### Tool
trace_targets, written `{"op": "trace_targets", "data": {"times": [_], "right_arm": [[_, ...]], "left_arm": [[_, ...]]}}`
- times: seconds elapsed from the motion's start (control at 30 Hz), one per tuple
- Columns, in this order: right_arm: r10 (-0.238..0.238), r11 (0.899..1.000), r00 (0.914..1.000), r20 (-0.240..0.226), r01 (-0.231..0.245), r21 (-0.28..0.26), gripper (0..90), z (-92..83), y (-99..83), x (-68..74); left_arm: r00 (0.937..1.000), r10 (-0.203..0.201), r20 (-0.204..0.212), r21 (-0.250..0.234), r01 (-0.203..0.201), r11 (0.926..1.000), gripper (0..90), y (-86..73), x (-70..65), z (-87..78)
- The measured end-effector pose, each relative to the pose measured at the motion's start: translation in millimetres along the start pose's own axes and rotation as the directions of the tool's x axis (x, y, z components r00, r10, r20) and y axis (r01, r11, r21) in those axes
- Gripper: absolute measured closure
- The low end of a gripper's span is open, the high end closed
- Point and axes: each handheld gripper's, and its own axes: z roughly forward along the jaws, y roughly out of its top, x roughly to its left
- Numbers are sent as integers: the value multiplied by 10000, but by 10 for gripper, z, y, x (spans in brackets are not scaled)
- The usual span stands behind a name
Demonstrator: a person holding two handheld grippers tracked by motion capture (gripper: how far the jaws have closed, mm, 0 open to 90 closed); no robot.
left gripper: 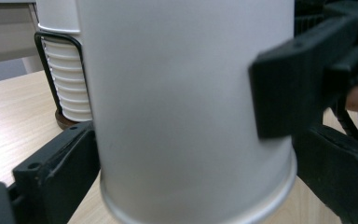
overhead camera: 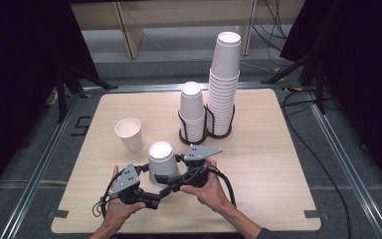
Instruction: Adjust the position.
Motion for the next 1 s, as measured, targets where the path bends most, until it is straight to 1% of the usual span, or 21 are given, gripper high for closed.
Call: {"op": "trace_targets", "data": {"times": [0.03,0.07,0.13,0.17,0.2,0.23,0.27,0.47,0.5,0.53,0.57,0.63,0.67,0.7,0.73,0.77,0.83,0.87,0.9,0.93,1.0], "right_arm": [[123,9999,9999,-116,-123,-28,184,18,-10,17],[-51,10000,10000,0,51,-36,184,28,-10,19],[30,10000,9999,-127,-30,-3,183,48,-19,38],[-93,10000,9999,-135,93,5,184,56,-18,39],[-12,9999,9996,-290,8,-128,183,72,-25,49],[153,9998,9991,-391,-158,-126,183,78,-27,69],[-73,9997,9995,-308,66,-214,183,85,-25,66],[-3,9997,9992,-388,-7,-249,179,84,-26,63],[-66,9998,9995,-314,61,-174,178,77,-23,61],[-59,9997,9993,-375,51,-220,178,79,-24,59],[190,9996,9982,-564,-202,-219,176,84,-28,63],[-2,9996,9991,-434,-11,-298,176,75,-20,61],[259,9993,9984,-511,-272,-249,175,71,-24,77],[262,9993,9983,-515,-275,-239,173,72,-24,77],[-51,9995,9990,-435,37,-321,170,78,-20,56],[83,9995,9987,-502,-98,-304,166,76,-19,60],[-16,9997,9991,-425,5,-243,151,68,-12,57],[279,9994,9979,-583,-290,-167,143,65,-9,70],[313,9994,9978,-593,-322,-144,139,64,-4,70],[8,9998,9988,-484,-18,-200,136,61,9,57],[114,9999,9986,-509,-118,-73,135,40,39,69]], "left_arm": [[10000,57,-30,140,-57,9999,26,8,-1,-15],[10000,35,-38,104,-35,9999,25,7,-5,-14],[10000,6,-17,128,-5,9999,24,6,-3,-13],[10000,-73,27,118,72,9999,23,4,-3,-10],[9998,-140,146,-136,142,9998,26,-5,0,10],[10000,-30,50,135,29,9999,27,4,-1,-13],[10000,-33,66,127,32,9999,27,5,-4,-13],[9999,21,117,90,-22,10000,44,7,0,-20],[9998,-75,189,-77,77,9999,46,4,0,-12],[9999,-82,147,2,81,10000,50,11,-1,-25],[9998,-96,180,-40,97,9999,54,11,1,-25],[9997,-85,211,-38,86,10000,57,14,6,-29],[9997,-96,212,-32,97,9999,58,14,6,-30],[9997,-49,227,-27,50,10000,63,13,9,-34],[9997,-46,251,-13,46,10000,69,13,11,-36],[9996,-28,270,-10,28,10000,78,13,13,-36],[9993,48,364,-189,-42,9998,98,12,16,-27],[9992,132,385,-209,-124,9997,108,14,17,-27],[9988,385,294,76,-387,9992,115,25,20,-51],[9987,419,305,60,-421,9991,122,27,20,-52],[9984,471,322,30,-472,9989,129,33,22,-59]]}}
